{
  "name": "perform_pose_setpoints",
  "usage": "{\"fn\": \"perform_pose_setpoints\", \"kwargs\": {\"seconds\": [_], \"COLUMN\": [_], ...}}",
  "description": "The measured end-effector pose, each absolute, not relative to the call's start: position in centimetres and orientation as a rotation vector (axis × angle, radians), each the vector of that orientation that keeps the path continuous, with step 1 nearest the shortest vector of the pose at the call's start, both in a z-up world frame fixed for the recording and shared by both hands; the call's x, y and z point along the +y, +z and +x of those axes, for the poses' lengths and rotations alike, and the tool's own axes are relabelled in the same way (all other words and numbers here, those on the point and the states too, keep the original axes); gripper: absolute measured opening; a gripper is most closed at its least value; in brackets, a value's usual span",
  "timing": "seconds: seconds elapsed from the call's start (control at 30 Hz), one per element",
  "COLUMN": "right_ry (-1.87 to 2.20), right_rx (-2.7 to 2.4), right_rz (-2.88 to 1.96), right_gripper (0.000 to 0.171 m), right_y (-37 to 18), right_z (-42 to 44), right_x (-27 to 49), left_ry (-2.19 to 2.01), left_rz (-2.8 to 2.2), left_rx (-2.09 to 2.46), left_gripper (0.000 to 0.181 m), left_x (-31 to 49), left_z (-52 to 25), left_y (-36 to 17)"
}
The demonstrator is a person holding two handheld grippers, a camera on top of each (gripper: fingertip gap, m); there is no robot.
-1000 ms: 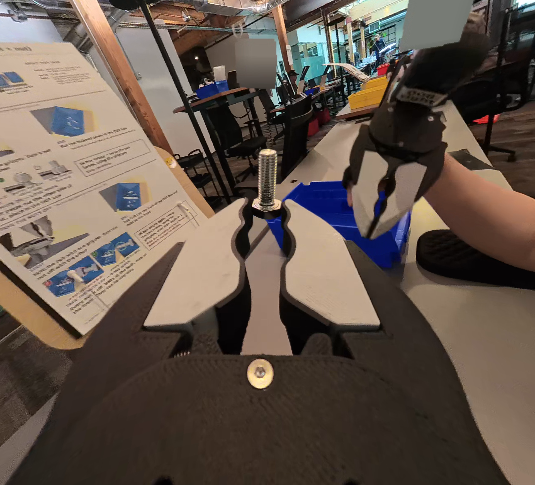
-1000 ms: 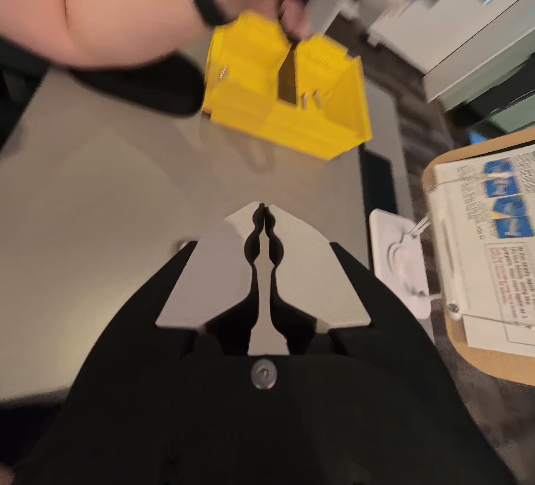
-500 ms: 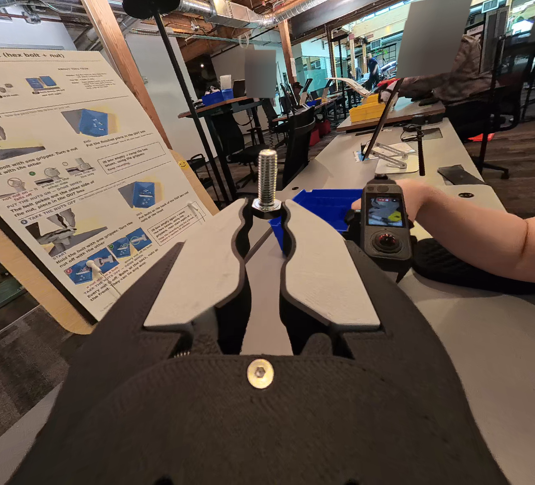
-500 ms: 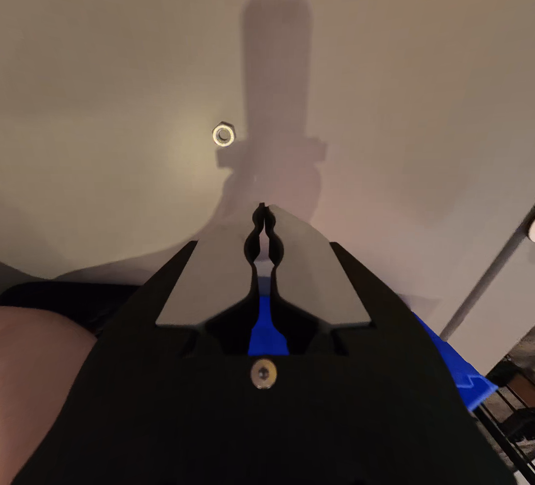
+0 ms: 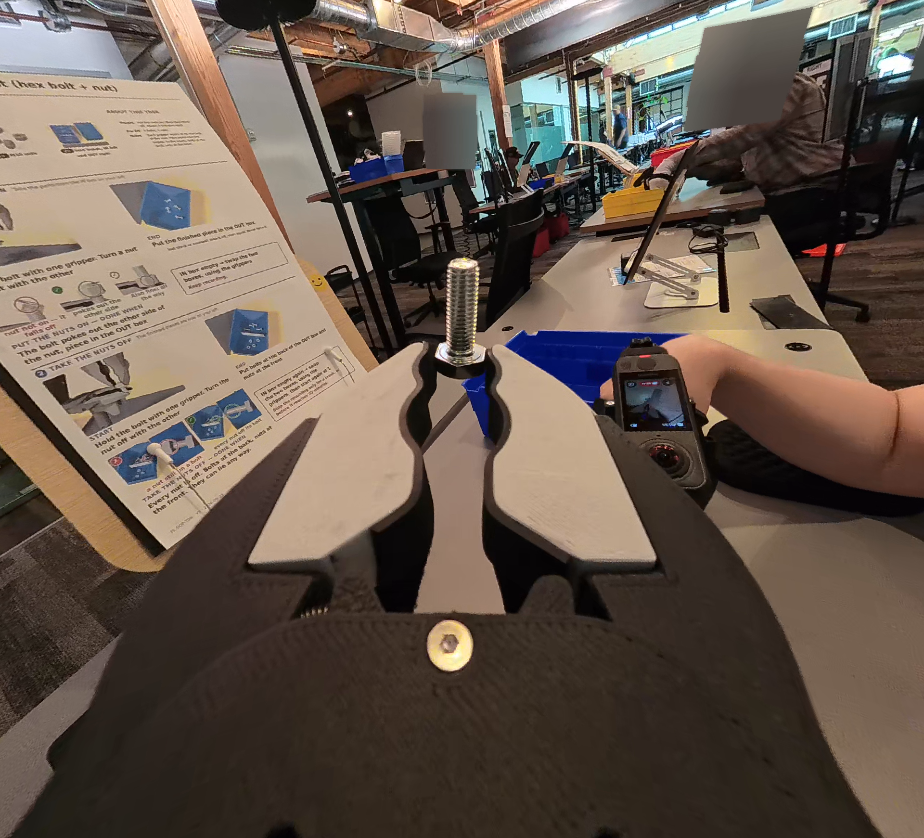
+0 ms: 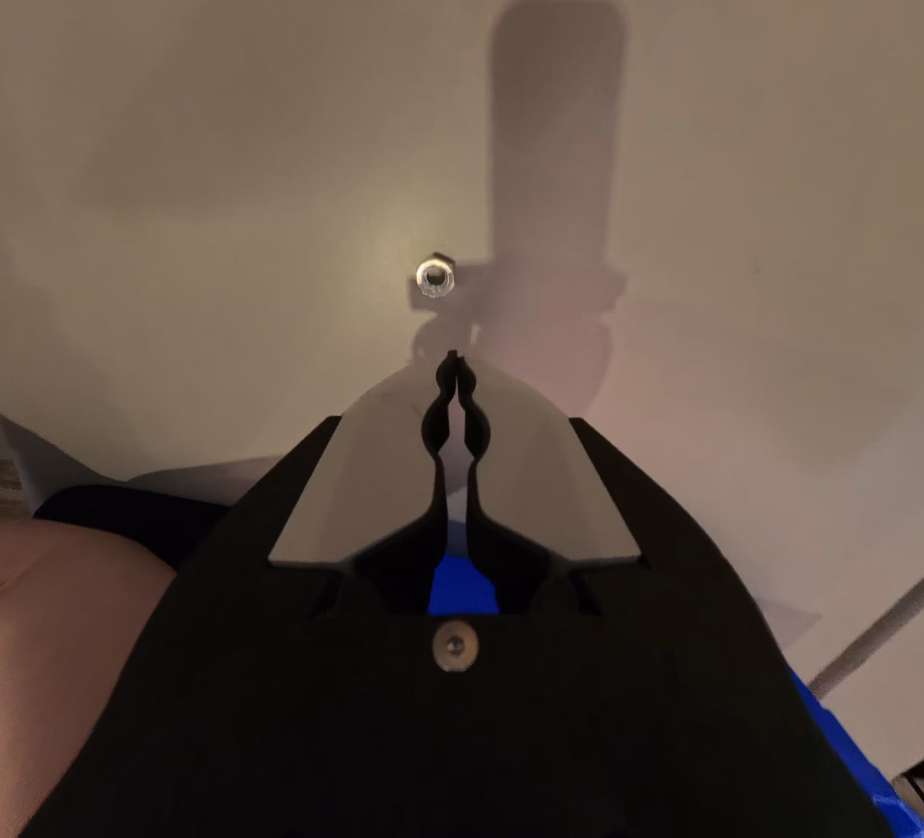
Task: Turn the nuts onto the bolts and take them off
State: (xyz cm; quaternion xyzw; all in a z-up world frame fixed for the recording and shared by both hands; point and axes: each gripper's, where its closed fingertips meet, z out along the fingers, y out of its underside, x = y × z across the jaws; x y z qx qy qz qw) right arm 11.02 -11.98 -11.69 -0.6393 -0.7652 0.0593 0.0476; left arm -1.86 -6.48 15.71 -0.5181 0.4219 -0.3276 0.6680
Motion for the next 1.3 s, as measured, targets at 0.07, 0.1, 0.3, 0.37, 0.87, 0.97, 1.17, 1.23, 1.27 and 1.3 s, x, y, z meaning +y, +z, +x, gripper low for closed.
{"fn": "perform_pose_setpoints", "kwargs": {"seconds": [0.07,0.1,0.3,0.37,0.87,0.97,1.17,1.23,1.27,1.3], "right_ry": [0.234,0.259,0.388,0.388,0.188,0.129,0.082,0.064,0.058,0.054], "right_rx": [-2.338,-2.338,-2.281,-2.276,-2.434,-2.458,-2.468,-2.462,-2.457,-2.453], "right_rz": [-1.928,-1.917,-1.862,-1.836,-1.828,-1.848,-1.849,-1.852,-1.861,-1.866], "right_gripper": [0.001,0.001,0.010,0.017,0.027,0.029,0.028,0.027,0.027,0.026], "right_y": [-11.8,-11.9,-11.9,-11.8,-15.2,-15.9,-16.3,-16.4,-16.3,-16.4], "right_z": [10.5,10.3,9.4,9.2,8.6,8.9,8.9,8.9,8.9,8.9], "right_x": [-12.3,-12.4,-12.5,-12.5,-13.4,-13.4,-13.3,-13.3,-13.3,-13.3], "left_ry": [-0.735,-0.733,-0.764,-0.777,-0.787,-0.781,-0.789,-0.791,-0.791,-0.788], "left_rz": [-1.172,-1.174,-1.168,-1.165,-1.171,-1.174,-1.180,-1.176,-1.174,-1.172], "left_rx": [0.952,0.947,0.924,0.920,0.934,0.940,0.930,0.931,0.930,0.930], "left_gripper": [0.018,0.018,0.018,0.018,0.018,0.018,0.018,0.018,0.018,0.018], "left_x": [-6.4,-6.3,-6.2,-6.2,-6.2,-6.1,-5.9,-6.1,-6.2,-6.2], "left_z": [-2.1,-2.3,-3.4,-3.5,-3.7,-3.6,-3.8,-3.9,-3.9,-4.0], "left_y": [15.7,15.7,16.0,16.1,15.9,15.9,15.8,15.9,16.0,16.0]}}
